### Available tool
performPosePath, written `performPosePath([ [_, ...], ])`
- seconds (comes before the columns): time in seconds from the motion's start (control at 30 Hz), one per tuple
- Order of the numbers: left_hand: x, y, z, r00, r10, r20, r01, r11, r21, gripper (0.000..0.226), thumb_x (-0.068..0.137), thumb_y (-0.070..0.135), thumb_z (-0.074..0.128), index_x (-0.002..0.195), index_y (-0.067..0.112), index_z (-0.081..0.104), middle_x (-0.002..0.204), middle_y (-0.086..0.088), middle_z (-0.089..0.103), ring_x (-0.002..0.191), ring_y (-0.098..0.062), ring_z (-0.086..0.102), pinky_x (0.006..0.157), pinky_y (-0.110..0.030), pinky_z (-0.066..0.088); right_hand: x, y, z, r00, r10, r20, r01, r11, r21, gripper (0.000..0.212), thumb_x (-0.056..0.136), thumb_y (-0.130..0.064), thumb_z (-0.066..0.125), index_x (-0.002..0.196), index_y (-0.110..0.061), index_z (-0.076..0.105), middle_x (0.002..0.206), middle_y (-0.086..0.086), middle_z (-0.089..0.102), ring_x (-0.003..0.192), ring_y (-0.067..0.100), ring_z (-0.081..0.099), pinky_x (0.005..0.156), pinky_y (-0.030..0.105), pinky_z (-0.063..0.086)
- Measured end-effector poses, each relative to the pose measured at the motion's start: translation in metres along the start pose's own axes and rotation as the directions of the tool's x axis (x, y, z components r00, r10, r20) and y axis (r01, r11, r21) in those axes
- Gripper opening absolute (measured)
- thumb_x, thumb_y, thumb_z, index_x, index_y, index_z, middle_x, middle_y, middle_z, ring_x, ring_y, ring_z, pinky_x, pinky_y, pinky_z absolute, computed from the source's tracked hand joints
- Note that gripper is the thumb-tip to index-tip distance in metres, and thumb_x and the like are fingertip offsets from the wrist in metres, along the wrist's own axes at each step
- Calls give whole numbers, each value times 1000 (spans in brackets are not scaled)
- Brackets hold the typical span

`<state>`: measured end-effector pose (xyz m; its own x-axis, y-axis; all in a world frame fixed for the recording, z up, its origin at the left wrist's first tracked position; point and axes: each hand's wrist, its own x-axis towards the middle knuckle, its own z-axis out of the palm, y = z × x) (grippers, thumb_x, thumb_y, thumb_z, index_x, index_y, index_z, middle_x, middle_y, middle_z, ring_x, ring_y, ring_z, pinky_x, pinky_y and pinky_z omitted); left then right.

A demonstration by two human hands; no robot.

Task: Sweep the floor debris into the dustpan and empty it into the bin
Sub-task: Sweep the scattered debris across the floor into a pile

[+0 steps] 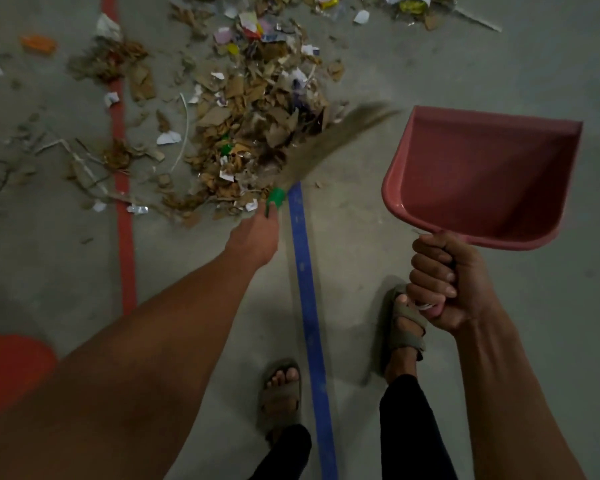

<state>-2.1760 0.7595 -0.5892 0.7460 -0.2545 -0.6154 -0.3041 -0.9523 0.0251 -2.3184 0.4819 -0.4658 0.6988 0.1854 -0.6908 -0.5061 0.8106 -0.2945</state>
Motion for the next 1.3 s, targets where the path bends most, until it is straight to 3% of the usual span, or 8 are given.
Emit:
performPosePath([
  [0.33,-33,-50,-18,977,-54,-206,7,975,-223,66,105,12,40,164,10,9,172,-13,7,132,-47,49,104,-55,46,-4,15,46,995,75,73,-73,997,-19,38,94,-20,42,62,-26,23,41,-9,18,32,7,7,37,22,6],
  [0.57,-64,-30,22,978,92,-186,-138,957,-253,65,108,20,36,164,25,4,173,-1,4,124,-42,58,100,-57,51,2,-15,53,994,86,66,-80,993,-90,38,96,-20,41,64,-27,21,44,-9,13,32,8,7,37,21,8],
  [0.7,-75,-15,42,986,166,-36,-169,972,-161,65,106,18,38,165,25,10,173,-1,6,120,-40,60,96,-53,54,1,-27,51,994,93,59,-86,990,-113,39,95,-20,43,62,-26,24,45,-9,12,33,7,7,37,21,7],
  [0.8,-76,-7,36,989,87,123,-77,993,-90,69,103,13,41,165,21,12,172,-6,10,131,-39,51,105,-51,49,0,-31,46,992,114,55,-106,986,-125,38,93,-20,44,58,-25,30,43,-9,14,33,8,6,38,21,6],
  [0.87,-72,-6,26,989,-16,146,29,996,-85,72,100,12,43,164,16,11,170,-11,13,131,-40,51,107,-51,48,0,-32,41,990,130,49,-123,985,-124,38,93,-20,45,57,-25,30,40,-9,19,33,8,6,39,21,6],
  [1.0,-60,-15,5,987,-163,3,162,975,-153,73,100,8,44,164,12,9,170,-14,11,124,-45,55,102,-55,49,0,-36,33,988,149,46,-142,982,-127,39,93,-20,44,57,-25,31,39,-9,23,33,8,6,38,21,7],
  [1.17,-52,-24,-11,973,-213,-93,187,955,-230,70,104,12,41,165,16,6,173,-7,1,126,-46,53,103,-55,46,1,-47,31,987,151,59,-143,982,-124,40,95,-20,40,57,-26,29,44,-9,12,33,8,6,36,21,8],
  [1.3,-61,-8,-13,968,-206,-146,152,937,-313,66,106,15,41,164,13,11,172,-9,7,124,-46,55,102,-55,47,3,-62,29,987,142,79,-133,985,-110,40,98,-21,38,61,-27,24,45,-9,11,33,8,6,36,21,8],
])
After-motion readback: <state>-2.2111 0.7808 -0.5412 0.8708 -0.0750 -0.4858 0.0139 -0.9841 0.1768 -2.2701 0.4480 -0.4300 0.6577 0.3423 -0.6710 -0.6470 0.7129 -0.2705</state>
